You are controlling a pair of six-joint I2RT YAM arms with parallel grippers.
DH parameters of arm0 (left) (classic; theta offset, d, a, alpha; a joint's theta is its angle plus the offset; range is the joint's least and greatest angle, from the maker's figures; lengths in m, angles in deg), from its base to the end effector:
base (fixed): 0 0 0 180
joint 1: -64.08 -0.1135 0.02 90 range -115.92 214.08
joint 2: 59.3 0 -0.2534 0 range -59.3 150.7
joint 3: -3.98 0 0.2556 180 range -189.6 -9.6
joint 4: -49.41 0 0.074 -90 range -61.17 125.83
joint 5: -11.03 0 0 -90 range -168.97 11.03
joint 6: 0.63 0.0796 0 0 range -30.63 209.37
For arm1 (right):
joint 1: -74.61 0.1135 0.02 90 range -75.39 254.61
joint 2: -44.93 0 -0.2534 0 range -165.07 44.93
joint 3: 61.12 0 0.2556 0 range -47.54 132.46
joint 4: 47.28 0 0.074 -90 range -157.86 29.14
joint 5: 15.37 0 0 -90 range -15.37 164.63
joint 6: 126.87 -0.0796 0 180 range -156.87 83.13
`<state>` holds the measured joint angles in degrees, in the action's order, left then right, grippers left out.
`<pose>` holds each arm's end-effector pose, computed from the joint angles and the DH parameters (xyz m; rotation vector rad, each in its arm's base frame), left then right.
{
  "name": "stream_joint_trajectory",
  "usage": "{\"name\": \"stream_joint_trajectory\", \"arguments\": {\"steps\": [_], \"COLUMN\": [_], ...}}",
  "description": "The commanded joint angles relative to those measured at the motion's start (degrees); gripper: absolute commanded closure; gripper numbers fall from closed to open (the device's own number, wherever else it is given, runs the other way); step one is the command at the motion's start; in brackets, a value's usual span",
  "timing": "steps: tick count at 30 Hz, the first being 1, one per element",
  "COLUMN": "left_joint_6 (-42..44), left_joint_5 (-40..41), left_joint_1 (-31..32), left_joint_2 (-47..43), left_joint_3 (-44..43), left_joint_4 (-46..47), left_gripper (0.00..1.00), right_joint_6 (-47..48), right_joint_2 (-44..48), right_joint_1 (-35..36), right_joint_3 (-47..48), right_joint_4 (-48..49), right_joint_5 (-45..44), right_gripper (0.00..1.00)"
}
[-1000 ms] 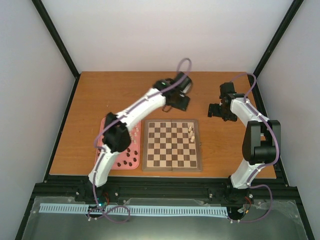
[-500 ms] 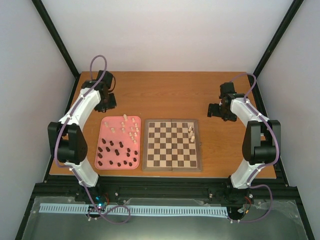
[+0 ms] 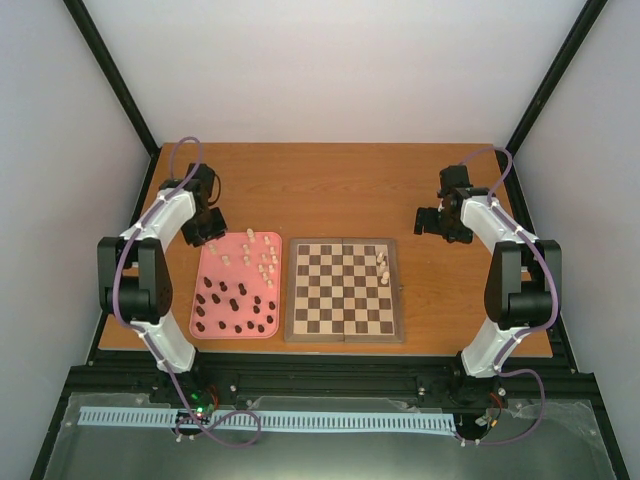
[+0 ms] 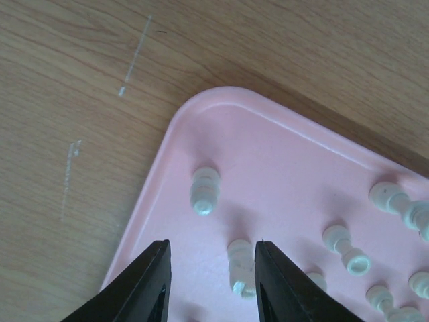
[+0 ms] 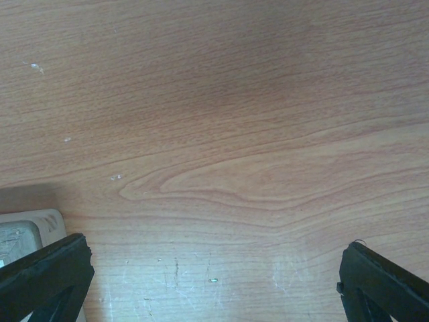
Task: Set up the chess pieces on the board
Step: Pick up the chess piece from the storage box.
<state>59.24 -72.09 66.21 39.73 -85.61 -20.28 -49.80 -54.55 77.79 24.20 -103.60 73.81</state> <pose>0.3409 -0.0031 0.1716 -0.7238 2.8339 0.0916 0.3604 0.0189 0.1561 0.2415 2.7915 0.0477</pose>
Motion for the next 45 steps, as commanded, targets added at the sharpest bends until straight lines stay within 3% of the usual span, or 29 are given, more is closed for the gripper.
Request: {"name": "stream_joint_trajectory", "arguments": {"steps": [1, 13, 28, 34, 45], "left_joint_6": [-1.5, -1.0, 4.4, 10.0, 10.2], "left_joint_5": [-2.4, -2.8, -6.8, -3.9, -6.0], "left_joint_1": [-0.7, -0.8, -0.6, 5.1, 11.7], "left_joint_2": [3.8, 3.7, -6.4, -3.1, 6.2], "left_joint_3": [-0.9, -2.4, 0.3, -0.5, -4.3], "left_joint_4": [2.8, 2.6, 0.7, 0.8, 5.2], "left_gripper": [0.64, 0.63, 0.62, 0.63, 0.64], "right_joint_6": [0.2, 0.5, 0.4, -1.2, -1.9], "right_joint_2": [0.9, 0.2, -1.8, -2.4, -3.5], "right_joint_1": [-0.4, -0.4, -0.4, -0.2, 0.3], "right_joint_3": [-0.8, -0.8, -0.9, -0.3, 1.7], "right_joint_4": [0.2, -0.2, -0.3, 0.4, -0.7], "right_joint_5": [-0.6, -1.0, -3.2, -4.4, -5.0], "right_gripper": [0.0, 0.0, 0.0, 0.0, 0.0]}}
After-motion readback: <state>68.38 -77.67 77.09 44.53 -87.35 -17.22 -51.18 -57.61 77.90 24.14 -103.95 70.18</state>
